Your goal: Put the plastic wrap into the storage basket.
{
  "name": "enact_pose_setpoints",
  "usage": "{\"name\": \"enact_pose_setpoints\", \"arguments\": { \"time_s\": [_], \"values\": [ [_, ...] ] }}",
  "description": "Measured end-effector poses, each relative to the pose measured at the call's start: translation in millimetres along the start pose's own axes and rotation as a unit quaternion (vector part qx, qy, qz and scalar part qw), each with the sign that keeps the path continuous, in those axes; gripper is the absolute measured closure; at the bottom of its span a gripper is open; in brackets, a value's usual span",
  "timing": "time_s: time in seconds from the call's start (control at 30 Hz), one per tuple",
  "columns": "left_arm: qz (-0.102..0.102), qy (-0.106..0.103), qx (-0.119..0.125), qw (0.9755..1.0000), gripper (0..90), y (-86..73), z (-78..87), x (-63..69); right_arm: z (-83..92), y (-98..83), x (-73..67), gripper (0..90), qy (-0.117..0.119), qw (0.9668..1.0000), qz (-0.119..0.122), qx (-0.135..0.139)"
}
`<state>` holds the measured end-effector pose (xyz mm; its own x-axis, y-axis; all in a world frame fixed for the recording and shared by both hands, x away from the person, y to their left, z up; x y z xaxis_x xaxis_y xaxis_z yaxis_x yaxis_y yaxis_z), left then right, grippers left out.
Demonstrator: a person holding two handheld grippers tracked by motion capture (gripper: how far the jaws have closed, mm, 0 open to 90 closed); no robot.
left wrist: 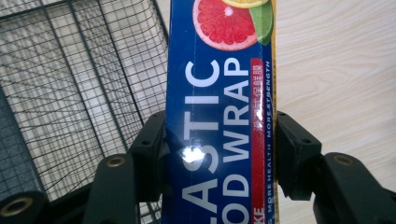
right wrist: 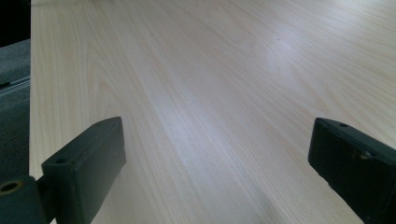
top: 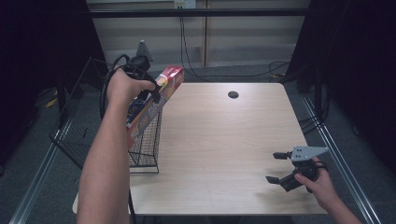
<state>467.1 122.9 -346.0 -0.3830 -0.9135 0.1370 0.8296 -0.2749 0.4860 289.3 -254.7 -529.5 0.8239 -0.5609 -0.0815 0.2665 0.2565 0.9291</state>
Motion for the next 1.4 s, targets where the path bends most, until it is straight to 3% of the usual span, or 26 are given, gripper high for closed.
{"name": "enact_pose_setpoints", "arguments": {
  "time_s": [0.63,1.4],
  "values": [
    [0.027,0.021,0.007,0.9994,45.1,-5.0,16.6,-25.5,-0.3,-1.1,0.1,4.1,0.0,1.0,-0.003,-0.001],
    [0.063,0.052,0.015,0.9966,45.0,-14.0,32.8,-55.9,0.6,-0.1,1.7,4.1,-0.005,1.0,-0.002,0.002]
  ]
}}
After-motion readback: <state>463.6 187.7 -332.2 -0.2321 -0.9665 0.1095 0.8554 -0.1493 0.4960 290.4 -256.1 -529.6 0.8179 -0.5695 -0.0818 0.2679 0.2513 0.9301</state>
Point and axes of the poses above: each handheld gripper's, and its own axes: z roughly backward along the jaws, y roughly out of its top, x roughly to its right, the point moved 10 cm from there along -z, roughly forward along the jaws, and after that the axes turned 13 degrees about x, right-handed, at the moved point
